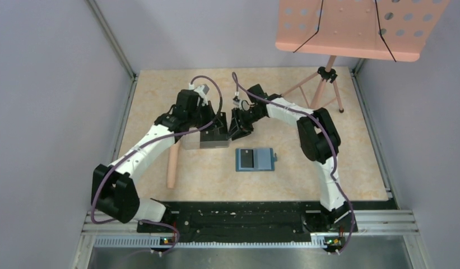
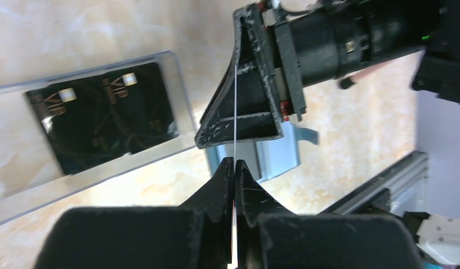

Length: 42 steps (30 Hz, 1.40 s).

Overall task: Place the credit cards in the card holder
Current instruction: Pick up the credit card from the storage box, then insert the credit card into the card slot.

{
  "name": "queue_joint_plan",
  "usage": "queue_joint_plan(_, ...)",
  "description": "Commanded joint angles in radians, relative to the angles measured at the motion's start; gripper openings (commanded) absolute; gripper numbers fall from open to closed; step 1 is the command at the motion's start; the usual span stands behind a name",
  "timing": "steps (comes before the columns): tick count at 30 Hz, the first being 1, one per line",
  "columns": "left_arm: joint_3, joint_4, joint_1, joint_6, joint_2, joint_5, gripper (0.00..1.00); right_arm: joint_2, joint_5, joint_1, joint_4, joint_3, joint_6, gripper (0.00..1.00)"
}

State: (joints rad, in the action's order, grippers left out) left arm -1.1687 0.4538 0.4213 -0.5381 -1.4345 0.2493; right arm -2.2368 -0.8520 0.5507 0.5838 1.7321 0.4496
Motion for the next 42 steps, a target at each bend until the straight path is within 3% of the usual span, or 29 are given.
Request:
queue_joint_plan(1, 0.133, -0.409, 0.003, -0.068, 0.105, 0.146, 0.0, 0.2, 0.057, -0.041, -0.115, -0.147, 0.019, 0.4)
queue_joint_plan(4, 0.151, -0.503, 0.009, -0.086, 0.084, 0.264, 0.0, 0.297, 0.088, -0.086, -0.147, -0.294, 0.015, 0.41)
queue_joint_plan(8, 0.119, -0.507, 0.063, -0.082, -0.031, 0.375, 0.0, 0.403, 0.108, -0.152, -0.148, -0.453, -0.017, 0.41)
queue_joint_plan(16, 0.078, -0.522, 0.204, -0.158, -0.208, 0.27, 0.0, 0.524, 0.145, -0.211, -0.105, -0.65, -0.079, 0.4)
queue_joint_plan(25, 0.13, -0.587, 0.236, -0.203, -0.307, 0.223, 0.0, 0.534, 0.217, -0.212, -0.055, -0.711, -0.122, 0.34)
queue_joint_plan(31, 0.166, -0.537, 0.238, -0.203, -0.287, 0.143, 0.0, 0.538, 0.279, -0.212, -0.032, -0.722, -0.126, 0.33)
queue_joint_plan(42, 0.204, -0.519, 0.235, -0.227, -0.296, 0.134, 0.0, 0.561, 0.336, -0.224, -0.021, -0.756, -0.099, 0.28)
